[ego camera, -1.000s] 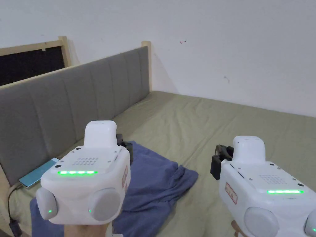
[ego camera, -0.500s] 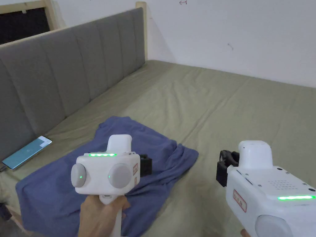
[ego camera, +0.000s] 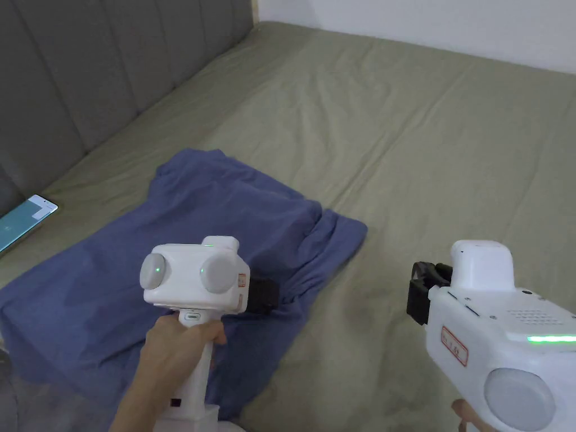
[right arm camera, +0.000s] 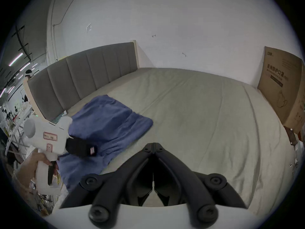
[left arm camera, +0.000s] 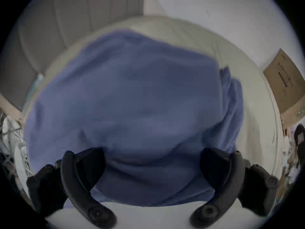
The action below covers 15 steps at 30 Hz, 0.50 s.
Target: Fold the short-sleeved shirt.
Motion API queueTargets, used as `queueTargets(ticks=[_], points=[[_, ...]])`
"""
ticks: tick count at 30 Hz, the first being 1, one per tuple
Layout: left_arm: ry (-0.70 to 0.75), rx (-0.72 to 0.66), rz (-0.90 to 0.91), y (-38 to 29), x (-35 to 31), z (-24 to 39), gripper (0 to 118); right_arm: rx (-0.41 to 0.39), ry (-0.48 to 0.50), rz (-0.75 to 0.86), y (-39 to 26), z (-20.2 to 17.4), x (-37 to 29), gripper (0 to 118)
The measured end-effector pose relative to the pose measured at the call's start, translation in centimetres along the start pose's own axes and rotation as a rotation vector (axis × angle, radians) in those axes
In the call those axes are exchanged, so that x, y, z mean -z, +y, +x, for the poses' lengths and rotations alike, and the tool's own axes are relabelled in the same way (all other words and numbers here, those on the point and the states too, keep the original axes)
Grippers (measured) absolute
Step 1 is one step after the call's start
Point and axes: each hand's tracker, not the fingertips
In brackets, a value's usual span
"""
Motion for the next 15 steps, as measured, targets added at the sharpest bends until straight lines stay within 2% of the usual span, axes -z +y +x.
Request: queueTargets(ticks=[1, 3, 5, 6, 8, 9, 11, 12, 13, 15], points=[[-0.006, 0.023, 0.04, 0.2, -0.2, 0.1, 117, 0.004, -0.005, -0.01, -0.1, 0.0, 0.3, 0], [-0.035, -0.022, 0.004, 0.7, -0.7, -0.5, 117, 0.016, -0.005, -0.018, -0.5, 0.2, 0.6, 0], [-0.043, -0.017, 0.024, 0.5, -1.6, -0.8, 111, 0.023, -0.004, -0.027, -0.7, 0.3, 0.6, 0], [-0.034, -0.017, 0.047, 0.3, -2.0, -0.8, 102, 0.024, -0.004, -0.031, -0.8, 0.3, 0.6, 0], [0.003, -0.058, 0.08, 0.2, -3.5, -1.0, 74, 0.025, -0.002, -0.034, -0.9, 0.4, 0.3, 0], [-0.001, -0.073, 0.085, 0.3, -3.8, -1.2, 52, 0.025, -0.003, -0.033, -0.8, 0.5, 0.2, 0], [0.003, -0.144, 0.086, 0.6, -3.9, -2.1, 16, 0.018, -0.016, -0.035, -0.6, 0.9, -0.4, 0], [-0.001, -0.168, 0.075, 0.8, -3.9, -2.5, 10, 0.016, -0.024, -0.028, -0.6, 1.1, -0.8, 0], [-0.061, -0.211, 0.062, 0.9, -4.1, -2.9, 10, 0.015, -0.037, -0.019, -0.5, 1.5, -1.4, 0], [-0.092, -0.254, 0.069, 0.9, -4.7, -3.5, 10, 0.02, -0.054, -0.003, -0.5, 2.4, -2.4, 0]])
